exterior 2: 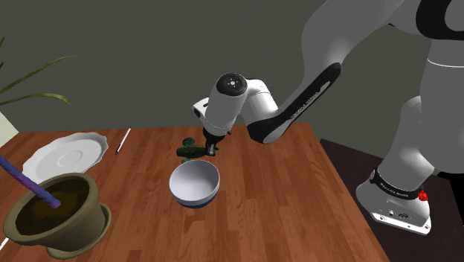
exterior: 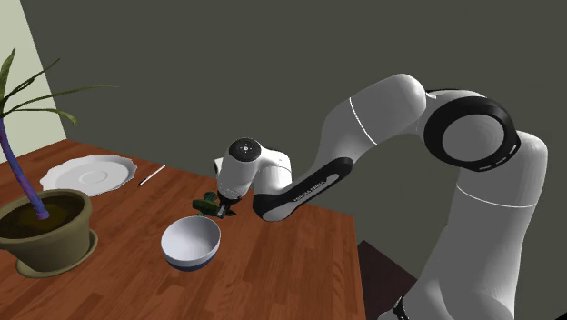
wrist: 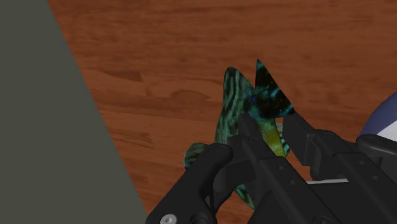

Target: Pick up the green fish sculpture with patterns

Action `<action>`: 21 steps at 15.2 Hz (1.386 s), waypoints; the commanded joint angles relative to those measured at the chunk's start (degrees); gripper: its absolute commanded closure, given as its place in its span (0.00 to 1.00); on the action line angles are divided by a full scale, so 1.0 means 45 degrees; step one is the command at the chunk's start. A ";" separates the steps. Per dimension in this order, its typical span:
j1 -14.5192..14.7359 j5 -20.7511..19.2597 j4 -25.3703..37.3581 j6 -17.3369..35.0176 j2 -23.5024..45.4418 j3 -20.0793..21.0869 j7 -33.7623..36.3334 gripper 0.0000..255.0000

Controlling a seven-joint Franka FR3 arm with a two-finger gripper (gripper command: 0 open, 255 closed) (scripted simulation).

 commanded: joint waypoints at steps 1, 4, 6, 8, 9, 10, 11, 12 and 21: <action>-0.0001 -0.0001 0.0002 0.0001 0.0012 -0.0004 0.0002 1.00; -0.0006 -0.0016 -0.0025 0.0022 0.0004 -0.0011 0.0013 1.00; -0.0082 0.0280 -0.0026 -0.0194 -0.0251 0.0111 -0.0279 1.00; -0.0150 0.0572 -0.0014 -0.0415 -0.0499 0.0224 -0.0565 1.00; -0.0181 0.0716 -0.0003 -0.0527 -0.0621 0.0277 -0.0706 1.00; -0.0210 0.0858 0.0011 -0.0641 -0.0741 0.0328 -0.0845 1.00; -0.0238 0.0999 0.0028 -0.0756 -0.0858 0.0377 -0.0983 1.00; -0.0264 0.1138 0.0049 -0.0872 -0.0974 0.0422 -0.1118 1.00; -0.0393 0.2068 0.0287 -0.1737 -0.1747 0.0685 -0.2031 1.00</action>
